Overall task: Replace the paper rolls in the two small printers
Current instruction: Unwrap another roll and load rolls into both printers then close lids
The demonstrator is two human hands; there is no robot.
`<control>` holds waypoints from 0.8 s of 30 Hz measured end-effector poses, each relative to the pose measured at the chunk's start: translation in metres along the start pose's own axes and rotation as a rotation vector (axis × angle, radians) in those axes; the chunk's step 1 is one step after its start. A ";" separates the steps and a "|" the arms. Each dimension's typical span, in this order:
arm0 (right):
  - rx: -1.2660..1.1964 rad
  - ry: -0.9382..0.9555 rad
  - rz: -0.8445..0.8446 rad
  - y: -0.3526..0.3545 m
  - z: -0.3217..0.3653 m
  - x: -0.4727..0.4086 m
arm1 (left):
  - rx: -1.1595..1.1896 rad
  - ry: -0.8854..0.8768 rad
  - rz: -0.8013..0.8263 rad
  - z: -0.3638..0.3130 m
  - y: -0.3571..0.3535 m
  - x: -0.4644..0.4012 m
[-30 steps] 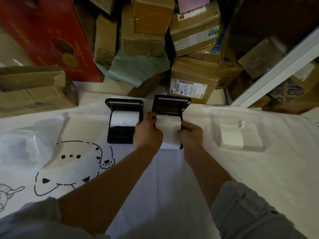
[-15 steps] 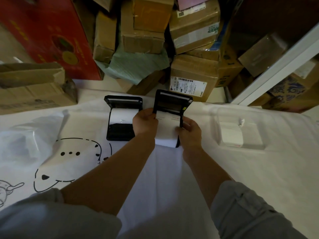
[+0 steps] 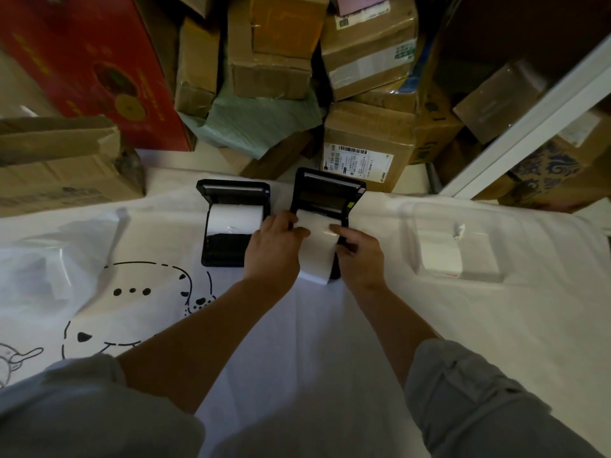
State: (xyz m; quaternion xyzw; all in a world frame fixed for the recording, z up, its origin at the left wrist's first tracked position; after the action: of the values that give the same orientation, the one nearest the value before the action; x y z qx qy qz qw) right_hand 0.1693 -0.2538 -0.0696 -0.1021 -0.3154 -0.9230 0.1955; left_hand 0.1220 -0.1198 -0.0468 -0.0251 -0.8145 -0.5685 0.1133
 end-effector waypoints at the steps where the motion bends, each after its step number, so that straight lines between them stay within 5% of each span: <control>1: -0.009 0.003 -0.012 0.002 0.000 0.000 | 0.053 0.015 -0.011 0.004 0.002 0.002; 6: -0.288 -0.071 -0.205 0.032 -0.003 0.011 | 0.417 0.181 0.023 0.026 -0.002 0.014; 10: -0.484 -0.039 -0.198 0.041 0.014 0.003 | 0.562 0.249 0.097 0.030 -0.014 0.018; 20: -0.377 -0.293 0.045 -0.010 -0.023 0.014 | 0.708 0.312 0.089 0.028 -0.031 0.029; 24: -0.335 -0.342 -0.074 0.000 -0.034 0.020 | 0.787 0.314 0.076 0.036 -0.029 0.025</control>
State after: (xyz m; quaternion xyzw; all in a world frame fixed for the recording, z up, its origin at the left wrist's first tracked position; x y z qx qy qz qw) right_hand 0.1489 -0.2809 -0.0900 -0.2762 -0.1900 -0.9382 0.0859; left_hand 0.0871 -0.0986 -0.0804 0.0768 -0.9407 -0.2067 0.2577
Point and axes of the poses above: each hand's wrist, its own x-axis away from the middle knuckle, its own y-axis out of the back of the hand, z = x × y, the point moved 10 cm from there along -x, towards the middle knuckle, and after that the axes turned 13 degrees about z, right-handed, at the moved point
